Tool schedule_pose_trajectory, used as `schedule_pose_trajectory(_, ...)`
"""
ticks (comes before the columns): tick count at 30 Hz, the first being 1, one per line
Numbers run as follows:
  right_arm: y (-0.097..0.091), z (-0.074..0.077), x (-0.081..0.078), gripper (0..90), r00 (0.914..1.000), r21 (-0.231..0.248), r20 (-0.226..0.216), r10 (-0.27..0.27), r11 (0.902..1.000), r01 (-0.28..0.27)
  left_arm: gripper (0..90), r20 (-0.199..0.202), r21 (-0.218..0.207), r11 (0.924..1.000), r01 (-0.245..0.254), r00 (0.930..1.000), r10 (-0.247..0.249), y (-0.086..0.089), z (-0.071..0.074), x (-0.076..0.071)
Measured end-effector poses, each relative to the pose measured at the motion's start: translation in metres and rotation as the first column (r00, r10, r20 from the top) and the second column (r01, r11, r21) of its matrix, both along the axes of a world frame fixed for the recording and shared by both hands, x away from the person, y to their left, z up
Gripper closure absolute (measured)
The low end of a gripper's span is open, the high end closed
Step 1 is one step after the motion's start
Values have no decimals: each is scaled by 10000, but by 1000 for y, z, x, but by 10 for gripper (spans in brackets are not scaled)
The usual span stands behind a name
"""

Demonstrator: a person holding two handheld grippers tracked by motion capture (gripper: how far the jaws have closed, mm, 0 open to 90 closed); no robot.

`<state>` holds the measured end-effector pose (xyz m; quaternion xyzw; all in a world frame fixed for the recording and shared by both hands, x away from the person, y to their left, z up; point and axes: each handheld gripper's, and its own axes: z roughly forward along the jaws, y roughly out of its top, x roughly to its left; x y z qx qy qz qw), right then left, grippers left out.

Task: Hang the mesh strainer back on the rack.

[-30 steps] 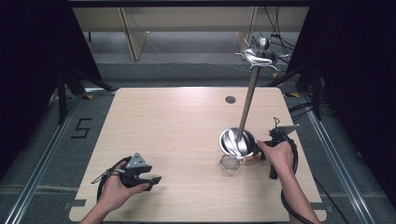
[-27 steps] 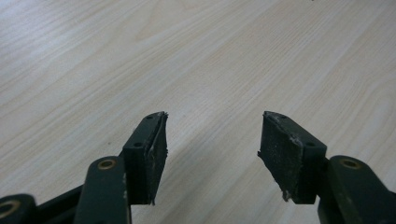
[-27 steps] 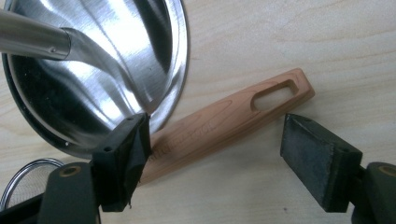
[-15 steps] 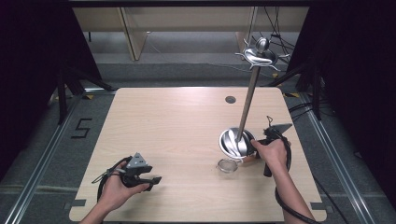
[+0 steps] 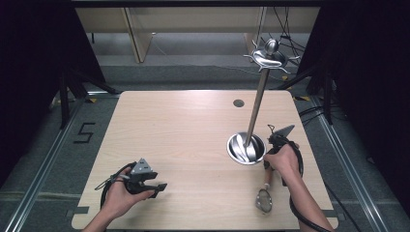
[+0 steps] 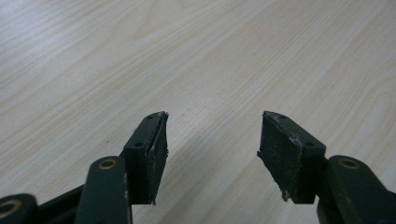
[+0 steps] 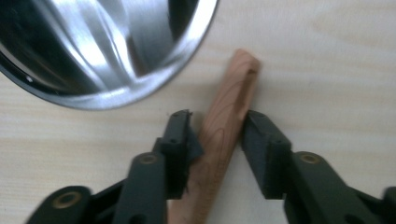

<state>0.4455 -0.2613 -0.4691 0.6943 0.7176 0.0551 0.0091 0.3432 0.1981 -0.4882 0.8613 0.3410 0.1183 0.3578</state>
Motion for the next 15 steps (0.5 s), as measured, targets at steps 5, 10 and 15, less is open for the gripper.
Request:
schedule_pose_trajectory(5,-1,0,1,714,9968,-289,216,766,9967,-760,409,-32,-11,10000,-11,10000,11,0,0,0)
schedule_pose_trajectory(10,-1,-4,-2,631,9874,-425,308,1550,9872,-1536,409,-55,-4,10000,11,10000,-11,0,0,0)
schedule_pose_trajectory(15,4,1,-6,541,9973,509,289,674,9963,-689,409,-120,-42,10000,6,9999,-6,0,0,-1)
